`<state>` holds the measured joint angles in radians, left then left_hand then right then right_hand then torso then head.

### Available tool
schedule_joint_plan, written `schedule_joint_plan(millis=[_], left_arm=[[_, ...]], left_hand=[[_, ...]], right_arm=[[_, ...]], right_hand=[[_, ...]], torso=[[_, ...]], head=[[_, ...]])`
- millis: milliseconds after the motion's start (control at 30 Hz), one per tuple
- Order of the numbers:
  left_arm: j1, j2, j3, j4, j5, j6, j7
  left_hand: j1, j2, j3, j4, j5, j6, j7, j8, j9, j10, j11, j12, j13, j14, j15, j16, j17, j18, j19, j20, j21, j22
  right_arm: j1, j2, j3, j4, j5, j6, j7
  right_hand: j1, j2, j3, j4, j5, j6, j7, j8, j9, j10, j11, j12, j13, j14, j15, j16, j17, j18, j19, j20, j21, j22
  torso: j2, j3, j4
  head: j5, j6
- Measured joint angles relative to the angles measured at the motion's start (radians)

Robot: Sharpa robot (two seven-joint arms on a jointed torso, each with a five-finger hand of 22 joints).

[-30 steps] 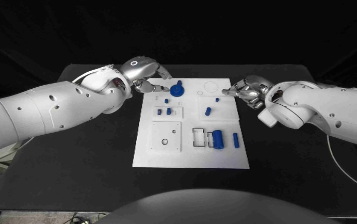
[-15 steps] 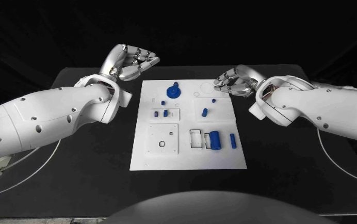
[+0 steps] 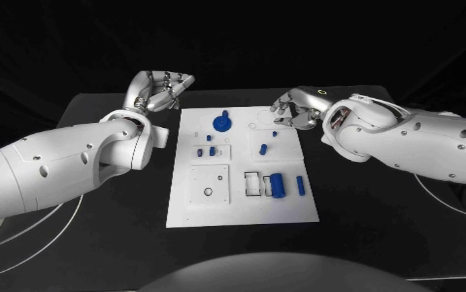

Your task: Assemble the parts on the task board

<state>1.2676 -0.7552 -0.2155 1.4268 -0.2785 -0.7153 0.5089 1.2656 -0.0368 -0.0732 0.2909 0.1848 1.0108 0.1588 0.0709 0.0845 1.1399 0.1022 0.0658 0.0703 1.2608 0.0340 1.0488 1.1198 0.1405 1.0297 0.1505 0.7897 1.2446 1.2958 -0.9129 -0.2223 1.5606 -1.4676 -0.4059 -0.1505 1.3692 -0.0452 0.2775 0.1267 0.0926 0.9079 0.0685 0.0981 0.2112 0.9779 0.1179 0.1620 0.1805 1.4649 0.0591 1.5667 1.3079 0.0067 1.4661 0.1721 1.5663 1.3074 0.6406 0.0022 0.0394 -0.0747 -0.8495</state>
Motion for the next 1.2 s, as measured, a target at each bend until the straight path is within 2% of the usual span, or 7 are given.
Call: schedule_joint_plan(millis=[133, 200, 333, 567, 633, 1067, 1200], left_arm=[[-0.002, 0.002, 0.000, -0.002, 0.015, 0.000, 0.000], [-0.002, 0.002, 0.000, -0.002, 0.022, 0.000, 0.000], [-0.003, 0.001, 0.000, -0.002, 0.029, 0.000, 0.000], [-0.003, 0.000, 0.000, -0.002, 0.036, -0.001, -0.001], [-0.003, 0.000, 0.000, -0.002, 0.037, -0.001, -0.001], [-0.003, -0.002, 0.000, -0.006, 0.041, -0.001, -0.001], [-0.003, -0.003, 0.000, -0.007, 0.041, -0.001, -0.001]], left_hand=[[0.004, 0.004, -0.003, 0.003, 0.000, -0.007, 0.000, 0.000, -0.001, -0.004, 0.003, 0.000, 0.000, 0.001, 0.001, 0.000, 0.001, 0.000, 0.011, 0.000, 0.001, 0.001], [0.005, 0.005, -0.005, 0.000, 0.000, -0.007, 0.000, 0.000, -0.001, -0.004, 0.003, 0.000, 0.000, 0.006, 0.005, 0.003, 0.005, 0.000, 0.018, 0.000, 0.010, 0.005], [0.008, 0.008, -0.005, 0.000, 0.000, -0.014, 0.000, 0.000, -0.001, -0.004, 0.003, 0.000, 0.000, 0.009, 0.009, 0.009, 0.009, 0.000, 0.027, 0.001, 0.016, 0.008], [0.012, 0.020, -0.008, 0.002, 0.000, -0.018, 0.003, 0.000, -0.001, -0.011, 0.003, 0.000, 0.000, 0.016, 0.007, 0.016, 0.012, 0.000, 0.034, 0.002, 0.020, 0.010], [0.012, 0.020, -0.011, 0.000, 0.000, -0.018, 0.003, 0.000, -0.001, -0.011, 0.003, 0.000, 0.000, 0.017, 0.009, 0.020, 0.013, 0.000, 0.038, -0.002, 0.020, 0.011], [0.018, 0.026, -0.011, 0.000, 0.000, -0.021, 0.000, 0.000, -0.001, -0.011, 0.003, 0.000, 0.002, 0.027, 0.005, 0.030, 0.020, 0.000, 0.056, 0.001, 0.031, 0.017], [0.018, 0.026, -0.011, 0.000, 0.000, -0.025, 0.003, 0.000, -0.001, -0.011, 0.003, 0.000, 0.002, 0.027, 0.005, 0.030, 0.019, 0.000, 0.056, 0.002, 0.036, 0.018]], right_arm=[[-0.002, 0.013, 0.000, -0.010, -0.049, 0.039, -0.024], [-0.003, 0.021, 0.000, -0.017, -0.067, 0.060, -0.037], [-0.008, 0.034, 0.000, -0.027, -0.095, 0.094, -0.058], [-0.011, 0.051, 0.000, -0.038, -0.126, 0.144, -0.088], [-0.011, 0.054, 0.000, -0.039, -0.132, 0.156, -0.095], [-0.012, 0.066, 0.000, -0.042, -0.149, 0.216, -0.125], [-0.012, 0.074, 0.000, -0.050, -0.152, 0.230, -0.131]], right_hand=[[0.000, 0.000, -0.003, -0.003, 0.000, 0.003, 0.003, -0.019, -0.015, 0.032, 0.000, -0.016, -0.032, 0.000, 0.000, 0.000, 0.000, 0.000, 0.000, 0.000, 0.000, 0.000], [0.000, 0.000, 0.000, -0.006, 0.000, -0.001, -0.001, -0.026, -0.023, 0.035, 0.003, -0.020, -0.046, 0.000, 0.000, 0.000, 0.000, 0.000, 0.000, 0.000, 0.000, 0.000], [0.000, 0.000, 0.000, -0.006, 0.000, 0.005, -0.006, -0.026, -0.027, 0.041, 0.002, -0.027, -0.059, 0.000, 0.000, 0.000, 0.000, 0.000, 0.000, 0.000, 0.000, 0.000], [0.006, -0.006, 0.001, -0.015, -0.006, 0.025, 0.006, -0.026, -0.035, 0.045, -0.001, -0.042, -0.082, 0.000, 0.000, 0.000, 0.000, 0.000, 0.000, 0.000, 0.000, 0.000], [0.006, -0.006, 0.001, -0.015, -0.006, 0.028, 0.003, -0.026, -0.036, 0.048, 0.001, -0.042, -0.086, 0.000, 0.000, 0.000, 0.000, 0.000, 0.000, 0.000, 0.000, 0.000], [0.006, -0.006, -0.006, -0.022, -0.025, 0.035, 0.003, -0.026, -0.045, 0.053, -0.001, -0.052, -0.102, 0.000, 0.000, 0.000, 0.000, 0.000, 0.000, 0.000, 0.000, 0.001], [0.006, -0.006, -0.006, -0.022, -0.025, 0.040, -0.001, -0.026, -0.051, 0.074, -0.012, -0.052, -0.108, 0.000, -0.013, 0.000, 0.000, 0.000, -0.001, -0.010, 0.000, 0.001]], torso=[[0.000, 0.0001, 0.0005], [0.000, 0.0001, 0.0004], [0.000, 0.0007, -0.0005], [0.000, 0.0008, -0.0007], [0.000, 0.0008, -0.0007], [-0.001, 0.0006, -0.0013], [-0.001, 0.0004, -0.0014]], head=[[-0.001, -0.001], [-0.001, 0.000], [0.001, 0.002], [0.000, 0.004], [0.000, 0.004], [0.000, -0.007], [-0.001, -0.007]])
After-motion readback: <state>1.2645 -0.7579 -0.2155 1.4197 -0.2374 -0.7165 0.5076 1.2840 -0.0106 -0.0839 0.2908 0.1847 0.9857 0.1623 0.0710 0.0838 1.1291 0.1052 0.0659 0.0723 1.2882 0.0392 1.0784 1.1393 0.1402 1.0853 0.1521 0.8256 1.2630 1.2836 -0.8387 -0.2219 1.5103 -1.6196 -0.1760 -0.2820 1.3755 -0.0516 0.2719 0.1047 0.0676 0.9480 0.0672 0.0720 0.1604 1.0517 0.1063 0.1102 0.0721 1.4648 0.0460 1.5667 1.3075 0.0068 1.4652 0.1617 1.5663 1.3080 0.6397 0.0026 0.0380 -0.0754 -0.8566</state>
